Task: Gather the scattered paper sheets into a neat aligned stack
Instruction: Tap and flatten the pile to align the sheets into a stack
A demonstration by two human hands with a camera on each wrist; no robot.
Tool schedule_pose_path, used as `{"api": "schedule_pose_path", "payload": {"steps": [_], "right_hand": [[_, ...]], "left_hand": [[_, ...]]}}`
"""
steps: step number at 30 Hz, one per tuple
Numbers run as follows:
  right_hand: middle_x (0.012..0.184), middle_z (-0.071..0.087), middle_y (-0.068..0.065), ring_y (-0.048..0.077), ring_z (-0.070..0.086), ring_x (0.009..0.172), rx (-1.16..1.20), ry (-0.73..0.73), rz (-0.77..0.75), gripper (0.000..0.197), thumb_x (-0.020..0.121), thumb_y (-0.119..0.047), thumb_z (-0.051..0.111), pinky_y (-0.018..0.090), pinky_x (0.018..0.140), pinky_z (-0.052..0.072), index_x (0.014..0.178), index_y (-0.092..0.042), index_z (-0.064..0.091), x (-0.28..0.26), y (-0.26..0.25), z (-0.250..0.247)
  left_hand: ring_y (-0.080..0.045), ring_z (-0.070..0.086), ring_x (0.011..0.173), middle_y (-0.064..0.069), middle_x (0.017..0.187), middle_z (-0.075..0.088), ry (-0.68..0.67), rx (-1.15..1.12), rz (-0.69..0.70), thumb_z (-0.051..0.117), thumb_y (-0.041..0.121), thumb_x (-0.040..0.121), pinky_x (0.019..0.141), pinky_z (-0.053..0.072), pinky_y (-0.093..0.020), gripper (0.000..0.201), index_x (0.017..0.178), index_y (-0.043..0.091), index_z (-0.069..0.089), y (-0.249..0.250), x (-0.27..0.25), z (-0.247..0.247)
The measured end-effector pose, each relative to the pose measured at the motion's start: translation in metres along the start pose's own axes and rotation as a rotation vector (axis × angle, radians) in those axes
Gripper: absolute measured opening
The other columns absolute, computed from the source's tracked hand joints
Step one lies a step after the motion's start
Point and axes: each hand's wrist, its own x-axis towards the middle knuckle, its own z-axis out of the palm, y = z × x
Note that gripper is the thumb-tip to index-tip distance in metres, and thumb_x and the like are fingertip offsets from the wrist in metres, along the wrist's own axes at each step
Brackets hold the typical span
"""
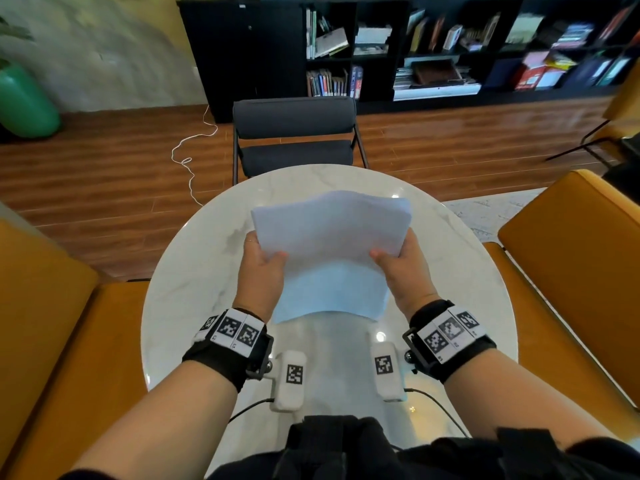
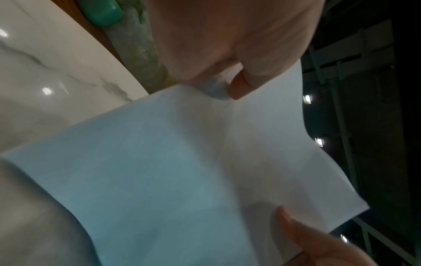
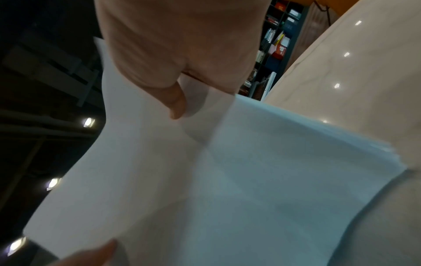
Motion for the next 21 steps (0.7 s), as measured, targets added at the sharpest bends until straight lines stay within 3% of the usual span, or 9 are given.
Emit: {"api": "schedule_pose_path", "payload": {"steps": [3,5,8,12,13,15,17,19,21], "right_hand": [[0.099,0.064,0.001,0.024,0.063,0.096,0.046,-0.011,-0.014,0.035,0.07,-0.015,0.064,0.049,0.089,0.053,0.096,-0.034,0.05,0.0,-0.003,-0.006],[0.105,0.065,0.002,0.022,0.064,0.098,0.081,-0.067,0.0,0.041,0.07,-0.012,0.067,0.044,0.088,0.053,0.103,-0.031,0.051,-0.003,-0.003,-0.005],[0.111,0.067,0.006,0.026,0.066,0.102,0.005,-0.053,0.005,0.043,0.073,-0.016,0.064,0.05,0.091,0.053,0.113,-0.026,0.055,-0.003,-0.001,-0.001],[0.101,0.059,-0.006,0.02,0.061,0.1,-0.172,0.015,-0.021,0.036,0.085,-0.008,0.062,0.044,0.094,0.051,0.114,-0.023,0.047,0.0,-0.006,0.002],[0.108,0.055,-0.005,0.017,0.057,0.103,-0.224,0.05,-0.068,0.046,0.085,-0.007,0.064,0.041,0.099,0.047,0.123,-0.021,0.043,0.0,-0.006,0.001],[0.133,0.043,0.005,0.02,0.042,0.126,-0.393,0.166,-0.255,0.079,0.08,-0.014,0.071,0.037,0.112,0.032,0.146,-0.02,0.026,-0.001,-0.013,0.0],[0.149,0.034,0.008,0.024,0.027,0.141,-0.604,0.237,-0.504,0.087,0.079,-0.024,0.071,0.039,0.117,0.018,0.15,-0.018,0.021,-0.001,-0.026,0.0],[0.139,0.049,0.008,0.028,0.037,0.136,-0.794,0.112,-0.647,0.066,0.08,-0.026,0.067,0.043,0.112,0.025,0.141,-0.018,0.042,0.0,-0.042,0.006],[0.097,0.065,0.008,0.03,0.058,0.098,-0.773,-0.043,-0.602,0.023,0.084,-0.015,0.063,0.035,0.083,0.041,0.107,-0.015,0.064,0.0,-0.05,0.015]], "left_hand": [[-0.019,0.059,0.09,0.0,0.099,0.06,0.04,0.004,0.026,0.048,-0.001,0.086,0.069,0.046,-0.029,0.036,0.111,0.025,0.045,0.002,0.001,-0.01],[-0.016,0.059,0.091,0.002,0.1,0.06,-0.003,-0.003,0.018,0.049,-0.002,0.087,0.071,0.047,-0.027,0.041,0.118,0.023,0.042,0.0,-0.001,-0.011],[-0.009,0.059,0.091,0.005,0.103,0.059,-0.027,0.058,-0.01,0.045,0.005,0.093,0.07,0.047,-0.023,0.034,0.118,0.026,0.038,-0.008,-0.004,-0.006],[-0.023,0.06,0.099,-0.003,0.107,0.059,0.035,0.149,0.01,0.046,0.009,0.095,0.082,0.046,-0.03,0.024,0.113,0.022,0.041,-0.01,-0.002,-0.008],[-0.025,0.059,0.1,-0.004,0.107,0.059,0.052,0.182,0.033,0.046,0.009,0.095,0.082,0.044,-0.03,0.023,0.114,0.019,0.043,-0.008,-0.002,-0.009],[-0.027,0.058,0.097,-0.006,0.105,0.058,0.069,0.313,0.112,0.046,0.01,0.095,0.081,0.042,-0.03,0.021,0.116,0.013,0.045,0.002,-0.001,-0.01],[-0.026,0.055,0.092,-0.006,0.1,0.058,0.063,0.506,0.265,0.045,0.012,0.095,0.079,0.042,-0.032,0.019,0.113,0.011,0.049,0.015,0.001,-0.011],[-0.027,0.054,0.089,-0.004,0.092,0.055,0.025,0.666,0.452,0.044,0.011,0.094,0.079,0.042,-0.035,0.015,0.106,0.011,0.053,0.027,0.003,-0.01],[-0.03,0.053,0.09,0.001,0.087,0.053,-0.038,0.767,0.595,0.043,0.009,0.092,0.081,0.039,-0.036,0.016,0.1,0.012,0.057,0.034,0.003,-0.006]]}}
